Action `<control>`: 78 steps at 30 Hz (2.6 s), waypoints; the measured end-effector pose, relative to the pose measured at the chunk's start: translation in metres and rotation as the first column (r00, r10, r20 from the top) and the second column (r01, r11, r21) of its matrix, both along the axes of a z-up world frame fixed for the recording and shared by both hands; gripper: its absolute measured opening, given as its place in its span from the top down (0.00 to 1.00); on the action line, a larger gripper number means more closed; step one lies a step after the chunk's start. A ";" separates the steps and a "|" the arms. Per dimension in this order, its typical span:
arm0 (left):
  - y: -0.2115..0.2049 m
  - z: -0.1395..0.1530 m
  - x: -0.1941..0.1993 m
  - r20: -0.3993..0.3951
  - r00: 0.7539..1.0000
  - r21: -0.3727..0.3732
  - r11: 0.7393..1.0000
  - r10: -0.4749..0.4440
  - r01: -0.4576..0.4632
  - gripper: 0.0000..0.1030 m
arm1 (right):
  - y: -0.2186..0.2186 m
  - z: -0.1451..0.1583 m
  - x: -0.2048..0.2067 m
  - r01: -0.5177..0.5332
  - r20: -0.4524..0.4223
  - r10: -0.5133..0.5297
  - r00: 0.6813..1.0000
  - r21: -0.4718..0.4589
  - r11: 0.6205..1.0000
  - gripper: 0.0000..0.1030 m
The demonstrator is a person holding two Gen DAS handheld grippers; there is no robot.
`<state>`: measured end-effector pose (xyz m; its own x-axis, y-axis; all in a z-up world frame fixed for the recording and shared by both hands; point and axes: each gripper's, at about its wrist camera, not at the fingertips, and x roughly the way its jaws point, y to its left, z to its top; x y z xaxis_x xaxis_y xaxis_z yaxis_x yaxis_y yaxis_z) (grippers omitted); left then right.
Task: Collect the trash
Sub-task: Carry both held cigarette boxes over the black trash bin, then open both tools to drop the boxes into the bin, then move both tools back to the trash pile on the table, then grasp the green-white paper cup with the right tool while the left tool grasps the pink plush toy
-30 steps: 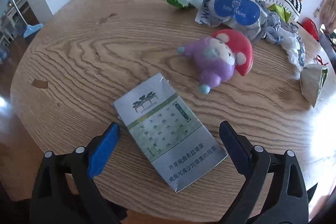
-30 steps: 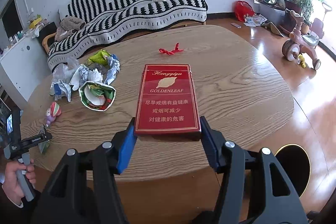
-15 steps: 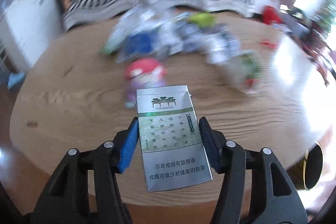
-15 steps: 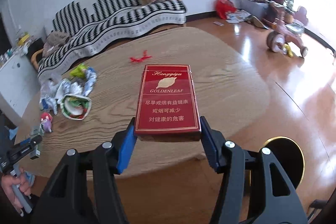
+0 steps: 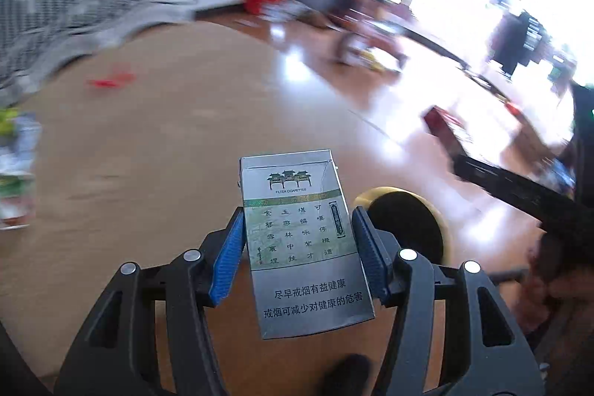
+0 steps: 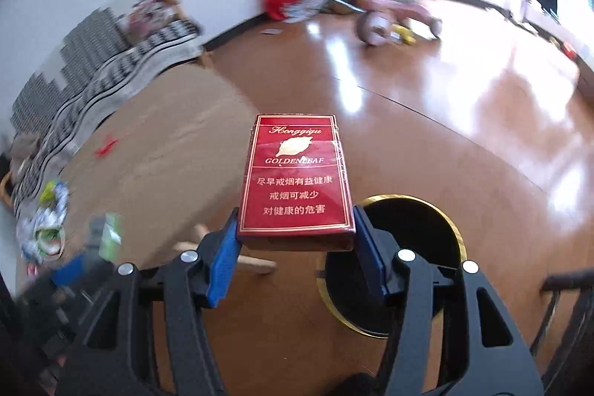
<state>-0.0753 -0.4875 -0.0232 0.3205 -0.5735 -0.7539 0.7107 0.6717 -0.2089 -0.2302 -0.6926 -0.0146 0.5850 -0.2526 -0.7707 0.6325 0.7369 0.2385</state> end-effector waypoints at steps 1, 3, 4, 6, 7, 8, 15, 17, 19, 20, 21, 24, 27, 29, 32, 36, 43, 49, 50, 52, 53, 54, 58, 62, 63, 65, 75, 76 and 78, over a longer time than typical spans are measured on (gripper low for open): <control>-0.017 -0.008 -0.008 -0.009 0.999 -0.006 0.999 -0.033 0.033 0.45 | -0.011 -0.005 -0.008 0.033 -0.003 -0.033 0.999 0.023 0.999 0.45; -0.049 -0.026 -0.023 -0.025 0.995 -0.008 0.995 -0.101 0.101 0.45 | -0.034 -0.018 -0.024 0.091 -0.017 -0.090 0.996 0.079 0.993 0.45; -0.066 -0.037 -0.030 -0.036 0.991 -0.002 0.992 -0.129 0.129 0.45 | -0.042 -0.024 -0.029 0.116 -0.032 -0.114 0.993 0.092 0.989 0.45; -0.092 -0.059 -0.037 -0.063 0.983 0.018 0.984 -0.173 0.175 0.45 | -0.060 -0.036 -0.043 0.161 -0.053 -0.155 0.986 0.120 0.980 0.45; -0.102 -0.069 -0.041 -0.081 0.979 0.021 0.982 -0.187 0.190 0.45 | -0.068 -0.041 -0.048 0.179 -0.063 -0.172 0.983 0.136 0.974 0.45; -0.111 -0.080 -0.043 -0.109 0.974 0.022 0.979 -0.200 0.204 0.45 | -0.075 -0.048 -0.053 0.195 -0.076 -0.185 0.980 0.159 0.968 0.45; -0.144 -0.115 -0.040 -0.164 0.958 0.039 0.968 -0.237 0.247 0.45 | -0.094 -0.082 -0.059 0.226 -0.169 -0.190 0.967 0.233 0.946 0.45; -0.146 -0.118 -0.040 -0.171 0.954 0.035 0.966 -0.247 0.257 0.45 | -0.094 -0.082 -0.058 0.228 -0.169 -0.191 0.967 0.235 0.945 0.45; -0.149 -0.121 -0.039 -0.178 0.951 0.031 0.965 -0.251 0.261 0.44 | -0.096 -0.079 -0.054 0.230 -0.165 -0.194 0.967 0.238 0.944 0.45; -0.152 -0.122 -0.038 -0.185 0.950 0.027 0.965 -0.253 0.263 0.44 | -0.095 -0.078 -0.055 0.231 -0.163 -0.196 0.967 0.237 0.944 0.45; -0.153 -0.123 -0.037 -0.191 0.948 0.024 0.965 -0.253 0.262 0.43 | -0.096 -0.078 -0.056 0.232 -0.160 -0.198 0.967 0.234 0.944 0.44; -0.156 -0.121 -0.035 -0.197 0.949 0.003 0.968 -0.246 0.252 0.22 | -0.097 -0.075 -0.062 0.262 -0.158 -0.231 0.960 0.220 0.940 0.25; -0.148 -0.117 -0.030 -0.185 0.958 -0.011 0.975 -0.221 0.223 0.18 | -0.093 -0.066 -0.061 0.267 -0.140 -0.241 0.960 0.209 0.941 0.25; -0.137 -0.111 -0.024 -0.191 0.959 -0.012 0.977 -0.211 0.213 0.18 | -0.087 -0.060 -0.056 0.261 -0.135 -0.238 0.962 0.189 0.947 0.25; -0.113 -0.097 -0.015 -0.158 0.966 -0.009 0.979 -0.203 0.205 0.16 | -0.069 -0.044 -0.041 0.225 -0.105 -0.210 0.972 0.151 0.963 0.24; -0.034 -0.053 0.013 -0.057 0.990 0.001 0.992 -0.129 0.129 0.12 | -0.021 -0.013 -0.001 0.115 -0.037 -0.112 0.993 0.085 0.990 0.22; 0.165 0.026 0.064 0.124 0.984 0.013 0.991 0.130 -0.132 0.08 | 0.134 0.036 0.103 -0.229 0.067 0.227 0.972 0.018 0.973 0.17; 0.346 0.051 0.092 0.214 0.886 0.026 0.904 0.412 -0.427 0.07 | 0.274 0.051 0.171 -0.501 0.114 0.501 0.858 -0.034 0.865 0.13; 0.364 0.052 0.095 0.214 0.871 0.019 0.889 0.442 -0.457 0.06 | 0.298 0.051 0.180 -0.538 0.108 0.540 0.835 -0.056 0.841 0.12; 0.409 0.048 0.100 0.195 0.826 0.001 0.842 0.529 -0.540 0.06 | 0.336 0.045 0.195 -0.591 0.092 0.596 0.798 -0.077 0.803 0.12; 0.429 0.044 0.102 0.178 0.805 -0.005 0.818 0.566 -0.575 0.06 | 0.349 0.041 0.201 -0.604 0.086 0.609 0.788 -0.083 0.793 0.12; 0.440 0.042 0.104 0.165 0.795 -0.001 0.806 0.584 -0.592 0.06 | 0.362 0.037 0.206 -0.615 0.080 0.621 0.780 -0.090 0.784 0.12; 0.467 0.032 0.114 0.119 0.776 0.020 0.780 0.620 -0.626 0.06 | 0.400 0.022 0.227 -0.653 0.051 0.663 0.747 -0.129 0.746 0.10; 0.470 0.020 0.124 0.071 0.781 0.044 0.781 0.620 -0.624 0.06 | 0.418 0.009 0.248 -0.671 0.021 0.682 0.731 -0.159 0.724 0.08; 0.468 0.015 0.129 0.057 0.780 0.050 0.778 0.624 -0.626 0.06 | 0.419 0.006 0.253 -0.677 0.017 0.688 0.726 -0.159 0.718 0.08; 0.463 0.004 0.139 0.064 0.776 0.074 0.773 0.627 -0.631 0.06 | 0.427 -0.001 0.264 -0.687 -0.004 0.697 0.717 -0.171 0.706 0.07; 0.456 -0.037 0.180 0.022 0.749 0.150 0.739 0.662 -0.657 0.06 | 0.435 -0.043 0.312 -0.695 -0.105 0.690 0.717 -0.194 0.693 0.07; 0.456 -0.040 0.181 0.016 0.747 0.155 0.736 0.665 -0.659 0.06 | 0.434 -0.046 0.315 -0.694 -0.110 0.687 0.719 -0.185 0.696 0.07; 0.454 -0.042 0.183 0.038 0.741 0.160 0.728 0.670 -0.666 0.07 | 0.431 -0.052 0.320 -0.691 -0.108 0.683 0.722 -0.162 0.705 0.07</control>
